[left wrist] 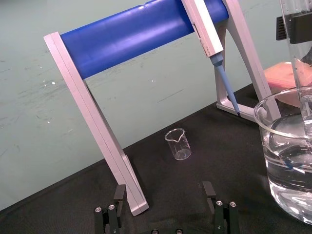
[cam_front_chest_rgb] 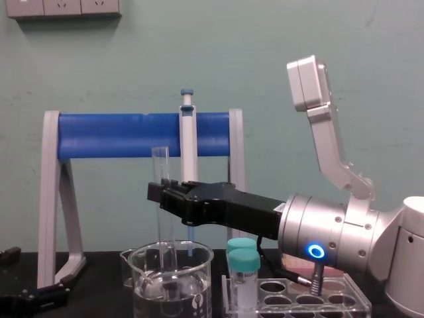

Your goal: Hold the test tube with one hand and immerse one end into the beaker, then return it to the test tube rack.

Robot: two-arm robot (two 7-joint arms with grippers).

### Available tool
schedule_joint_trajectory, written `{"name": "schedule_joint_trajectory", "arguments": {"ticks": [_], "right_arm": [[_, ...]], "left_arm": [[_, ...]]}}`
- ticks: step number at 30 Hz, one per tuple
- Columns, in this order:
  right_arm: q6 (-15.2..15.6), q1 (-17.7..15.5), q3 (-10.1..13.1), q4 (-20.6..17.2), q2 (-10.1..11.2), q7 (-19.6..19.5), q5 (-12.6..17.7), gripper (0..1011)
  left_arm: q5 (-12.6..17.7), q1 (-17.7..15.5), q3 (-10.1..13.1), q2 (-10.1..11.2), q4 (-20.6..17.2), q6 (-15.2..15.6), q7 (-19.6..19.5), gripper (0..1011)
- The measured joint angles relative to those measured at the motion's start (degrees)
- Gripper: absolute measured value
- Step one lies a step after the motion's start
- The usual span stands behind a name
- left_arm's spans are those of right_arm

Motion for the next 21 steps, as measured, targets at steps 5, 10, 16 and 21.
{"name": "schedule_joint_trajectory", "arguments": {"ticks": [5,10,16,21], "right_arm": [[0.2,-0.2,0.1,-0.1,0.1,-0.1,0.0,228],[0.3,-0.4,0.2,-0.3,0.2,-0.3,-0.1,228],[0.4,-0.6,0.2,-0.5,0.2,-0.5,-0.3,228],[0.5,-0.7,0.2,-0.6,0.2,-0.7,-0.3,228]], "left_arm": [[0.0,0.0,0.0,0.0,0.0,0.0,0.0,1000],[0.0,0.0,0.0,0.0,0.0,0.0,0.0,1000],[0.0,0.0,0.0,0.0,0.0,0.0,0.0,1000],[0.0,0.0,0.0,0.0,0.0,0.0,0.0,1000]]}}
